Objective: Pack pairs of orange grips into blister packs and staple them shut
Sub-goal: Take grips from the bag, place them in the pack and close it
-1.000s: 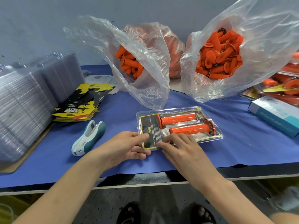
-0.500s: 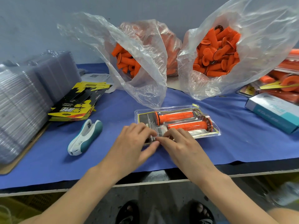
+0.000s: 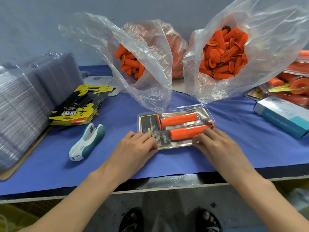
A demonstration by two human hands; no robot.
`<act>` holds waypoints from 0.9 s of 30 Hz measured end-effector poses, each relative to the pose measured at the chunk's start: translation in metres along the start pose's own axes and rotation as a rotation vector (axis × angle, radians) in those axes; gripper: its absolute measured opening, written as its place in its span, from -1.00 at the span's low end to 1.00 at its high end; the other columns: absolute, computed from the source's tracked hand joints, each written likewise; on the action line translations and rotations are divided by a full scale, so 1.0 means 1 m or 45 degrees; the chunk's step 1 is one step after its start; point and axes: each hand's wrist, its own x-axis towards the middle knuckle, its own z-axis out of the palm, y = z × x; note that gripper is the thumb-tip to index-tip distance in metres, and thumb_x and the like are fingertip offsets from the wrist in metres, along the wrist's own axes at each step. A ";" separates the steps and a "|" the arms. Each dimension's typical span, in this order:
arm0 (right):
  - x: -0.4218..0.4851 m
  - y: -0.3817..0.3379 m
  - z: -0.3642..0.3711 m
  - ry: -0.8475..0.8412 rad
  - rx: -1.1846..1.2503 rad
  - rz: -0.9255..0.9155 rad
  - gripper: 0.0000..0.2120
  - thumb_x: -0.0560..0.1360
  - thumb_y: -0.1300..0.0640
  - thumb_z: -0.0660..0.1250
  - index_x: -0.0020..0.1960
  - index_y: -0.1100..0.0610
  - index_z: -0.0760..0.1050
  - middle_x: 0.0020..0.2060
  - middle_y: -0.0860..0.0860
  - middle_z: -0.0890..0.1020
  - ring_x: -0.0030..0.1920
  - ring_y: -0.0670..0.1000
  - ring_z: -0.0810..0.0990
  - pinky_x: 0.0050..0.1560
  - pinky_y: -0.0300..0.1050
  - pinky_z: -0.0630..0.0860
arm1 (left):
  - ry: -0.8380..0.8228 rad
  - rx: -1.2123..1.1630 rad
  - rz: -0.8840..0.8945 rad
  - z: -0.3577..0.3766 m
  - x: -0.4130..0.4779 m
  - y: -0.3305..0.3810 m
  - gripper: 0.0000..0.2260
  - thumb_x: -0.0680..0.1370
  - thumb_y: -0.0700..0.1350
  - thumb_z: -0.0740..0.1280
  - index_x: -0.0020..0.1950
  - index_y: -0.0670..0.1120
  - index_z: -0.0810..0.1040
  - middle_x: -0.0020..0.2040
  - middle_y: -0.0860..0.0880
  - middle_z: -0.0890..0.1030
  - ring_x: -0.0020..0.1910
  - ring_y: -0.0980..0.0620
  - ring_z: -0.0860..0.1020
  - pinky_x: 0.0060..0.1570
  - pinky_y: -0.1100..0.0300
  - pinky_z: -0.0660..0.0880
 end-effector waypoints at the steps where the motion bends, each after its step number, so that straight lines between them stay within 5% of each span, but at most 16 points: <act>1: -0.004 0.008 -0.003 -0.003 -0.013 0.027 -0.92 0.51 0.19 0.45 -0.10 0.06 0.57 -0.19 -0.02 0.57 -0.20 0.12 0.54 -0.19 0.09 0.54 | -0.014 -0.012 -0.009 0.000 -0.001 -0.002 -0.89 0.57 -0.09 0.40 -0.15 -0.06 0.58 -0.20 0.01 0.59 -0.22 -0.06 0.57 -0.22 0.03 0.50; 11: -0.013 0.020 -0.002 0.058 -0.103 0.019 -0.93 0.51 0.24 0.43 -0.07 0.10 0.58 -0.20 0.01 0.57 -0.22 0.15 0.53 -0.17 0.04 0.49 | -0.013 0.006 0.027 0.003 0.001 -0.002 -0.83 0.59 -0.04 0.27 -0.14 -0.05 0.57 -0.20 0.05 0.58 -0.24 -0.03 0.55 -0.23 0.05 0.49; 18: -0.013 0.014 -0.002 0.042 -0.240 0.072 -0.68 0.32 0.41 0.45 -0.06 0.06 0.56 -0.18 0.00 0.56 -0.19 0.16 0.53 -0.13 0.04 0.44 | -0.033 0.074 0.074 0.012 0.002 0.009 -0.93 0.55 -0.19 0.37 -0.02 -0.03 0.56 -0.15 0.00 0.52 -0.22 -0.06 0.52 -0.18 0.05 0.48; 24: 0.005 -0.026 0.002 0.015 -0.160 -0.132 -0.87 0.48 0.19 0.35 -0.03 -0.01 0.50 -0.14 -0.02 0.51 -0.18 0.11 0.49 -0.15 0.03 0.42 | -0.015 0.048 0.067 0.005 0.006 0.027 -0.94 0.56 -0.18 0.36 -0.02 -0.03 0.57 -0.15 0.00 0.53 -0.20 -0.06 0.51 -0.15 0.07 0.45; 27: 0.010 -0.043 0.008 -0.061 -0.068 -0.194 -0.81 0.43 0.25 0.33 -0.03 0.01 0.47 -0.08 -0.03 0.55 -0.15 0.08 0.49 -0.13 -0.01 0.49 | 0.022 0.024 0.085 0.004 0.003 0.039 -0.90 0.62 -0.14 0.25 -0.02 -0.06 0.56 -0.16 -0.02 0.51 -0.20 -0.08 0.50 -0.13 0.05 0.45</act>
